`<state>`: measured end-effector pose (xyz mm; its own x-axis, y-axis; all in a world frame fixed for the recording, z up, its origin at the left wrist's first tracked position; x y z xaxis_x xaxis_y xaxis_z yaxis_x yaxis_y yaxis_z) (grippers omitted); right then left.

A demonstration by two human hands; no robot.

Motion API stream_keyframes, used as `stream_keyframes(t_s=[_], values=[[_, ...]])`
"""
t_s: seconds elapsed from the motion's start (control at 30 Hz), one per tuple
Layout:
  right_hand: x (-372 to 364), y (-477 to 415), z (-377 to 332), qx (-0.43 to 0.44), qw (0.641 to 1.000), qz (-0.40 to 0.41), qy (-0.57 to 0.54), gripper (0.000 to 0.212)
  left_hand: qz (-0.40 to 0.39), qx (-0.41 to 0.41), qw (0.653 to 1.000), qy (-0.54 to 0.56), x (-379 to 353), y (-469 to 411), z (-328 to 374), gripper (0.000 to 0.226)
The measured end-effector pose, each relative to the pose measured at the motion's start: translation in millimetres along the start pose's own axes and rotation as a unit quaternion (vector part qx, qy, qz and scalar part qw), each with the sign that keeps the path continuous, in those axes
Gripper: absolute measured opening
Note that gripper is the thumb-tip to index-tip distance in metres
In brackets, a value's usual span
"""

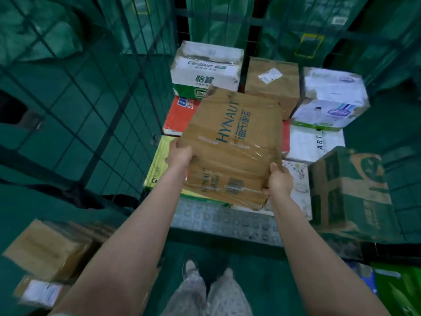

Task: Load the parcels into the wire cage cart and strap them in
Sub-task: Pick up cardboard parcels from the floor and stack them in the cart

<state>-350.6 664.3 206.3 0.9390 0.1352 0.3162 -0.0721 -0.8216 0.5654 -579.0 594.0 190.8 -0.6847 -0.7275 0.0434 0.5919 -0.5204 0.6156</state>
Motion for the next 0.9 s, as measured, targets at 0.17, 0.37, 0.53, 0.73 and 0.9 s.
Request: stream_keyframes(t_s=[0.17, 0.37, 0.53, 0.73, 0.9], values=[[-53, -63, -13, -0.009, 0.997, 0.05, -0.05, 0.036, 0.018, 0.008, 0.999, -0.035, -26, -81, 31, 0.068], [-122, -115, 4, -0.105, 0.976, 0.086, -0.173, 0.024, 0.049, -0.038, 0.992, -0.114, -60, -147, 72, 0.053], [-188, -123, 3, -0.177, 0.953, 0.103, -0.222, 0.045, 0.023, -0.092, 0.983, -0.154, -66, -207, 91, 0.058], [-279, -143, -44, -0.183, 0.954, -0.022, -0.235, 0.048, -0.037, -0.124, 0.982, -0.137, -54, -262, 87, 0.07], [-349, -171, -64, -0.193, 0.928, -0.268, -0.17, 0.024, -0.019, -0.006, 0.986, -0.165, -16, -299, 49, 0.065]])
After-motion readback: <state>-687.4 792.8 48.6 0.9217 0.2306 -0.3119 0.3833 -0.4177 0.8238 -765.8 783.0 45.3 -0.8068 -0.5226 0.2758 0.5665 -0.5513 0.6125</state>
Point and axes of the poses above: each hand's wrist, its own y-axis away from the middle knuckle, its own x-axis out of the back of the hand, z = x × y, the point moved 2 cm from there along -y, towards the middle knuckle, and after that the axes turned 7 degrees about -z, right-handed, at the moved point
